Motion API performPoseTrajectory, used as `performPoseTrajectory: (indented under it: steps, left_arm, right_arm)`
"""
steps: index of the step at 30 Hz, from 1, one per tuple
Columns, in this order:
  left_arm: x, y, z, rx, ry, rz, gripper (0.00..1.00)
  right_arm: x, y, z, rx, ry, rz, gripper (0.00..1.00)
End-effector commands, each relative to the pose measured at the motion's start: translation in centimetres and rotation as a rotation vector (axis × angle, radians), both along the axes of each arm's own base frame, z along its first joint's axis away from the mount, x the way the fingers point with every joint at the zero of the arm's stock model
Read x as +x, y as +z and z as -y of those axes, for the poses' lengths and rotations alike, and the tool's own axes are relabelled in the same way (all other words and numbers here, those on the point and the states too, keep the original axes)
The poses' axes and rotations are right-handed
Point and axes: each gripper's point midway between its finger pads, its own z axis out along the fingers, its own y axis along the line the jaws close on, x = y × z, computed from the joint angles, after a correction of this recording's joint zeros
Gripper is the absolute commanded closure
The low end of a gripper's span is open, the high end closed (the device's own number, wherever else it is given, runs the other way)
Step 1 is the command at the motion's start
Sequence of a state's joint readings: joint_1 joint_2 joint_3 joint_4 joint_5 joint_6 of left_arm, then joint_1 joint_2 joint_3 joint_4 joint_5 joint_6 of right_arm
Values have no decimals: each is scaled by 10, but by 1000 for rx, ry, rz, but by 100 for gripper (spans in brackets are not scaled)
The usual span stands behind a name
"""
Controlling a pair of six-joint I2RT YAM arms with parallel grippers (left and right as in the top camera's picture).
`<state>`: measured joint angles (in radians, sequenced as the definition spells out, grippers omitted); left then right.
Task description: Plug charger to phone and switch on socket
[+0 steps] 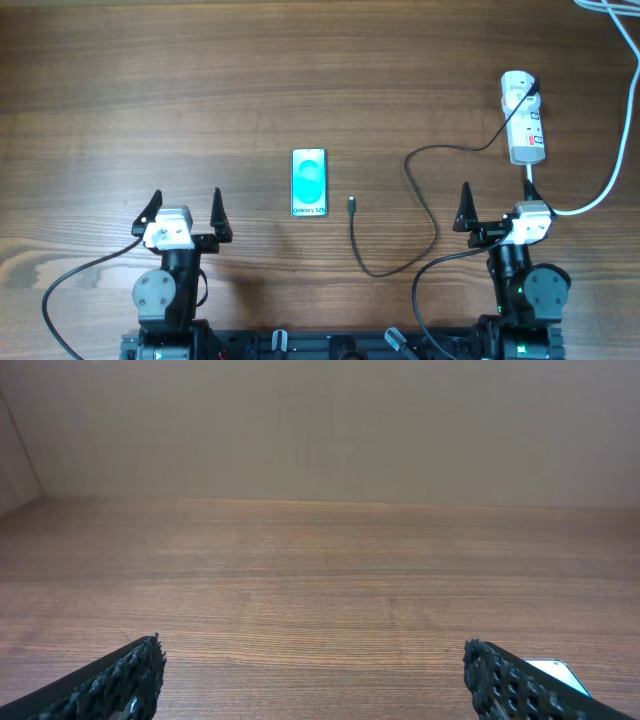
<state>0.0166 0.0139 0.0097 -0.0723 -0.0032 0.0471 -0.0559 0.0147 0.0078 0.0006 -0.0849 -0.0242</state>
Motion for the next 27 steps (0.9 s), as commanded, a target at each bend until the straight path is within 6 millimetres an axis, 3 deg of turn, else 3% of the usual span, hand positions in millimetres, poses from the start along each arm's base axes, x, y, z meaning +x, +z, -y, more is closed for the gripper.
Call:
performPoseTrajectory:
  steps: [1,3,5,7,9,15,18,20,23,27]
  left_arm:
    - [0,-2,5,-13,-31,-3,0]
    - [-1,2,23,-68,-132,7,0]
    - [-7,7,54,-184,-311,7,0]
    - [-27,23,97,-253,-587,28,0]
    - [-39,38,112,-224,-705,87,0]
    - [-54,97,111,-114,-728,369,0]
    - [-56,134,95,-120,-628,491,0]
    - [-54,148,88,-133,-580,491,0]
    - [-36,156,78,-183,-499,372,0]
    - [-3,139,77,-248,-447,-43,0]
  right_arm:
    - [0,-1,3,0,-14,0,0]
    - [0,-1,3,1,-14,0,0]
    - [0,-1,3,1,-14,0,0]
    - [0,-1,3,0,-14,0,0]
    - [0,-1,3,0,-14,0,0]
    - [0,-1,3,1,-14,0,0]
    - [0,-1,3,0,-14,0,0]
    - [0,-1,3,0,-14,0,0]
    - [0,-1,3,1,-14,0,0]
    - [0,-1,3,0,-14,0,0]
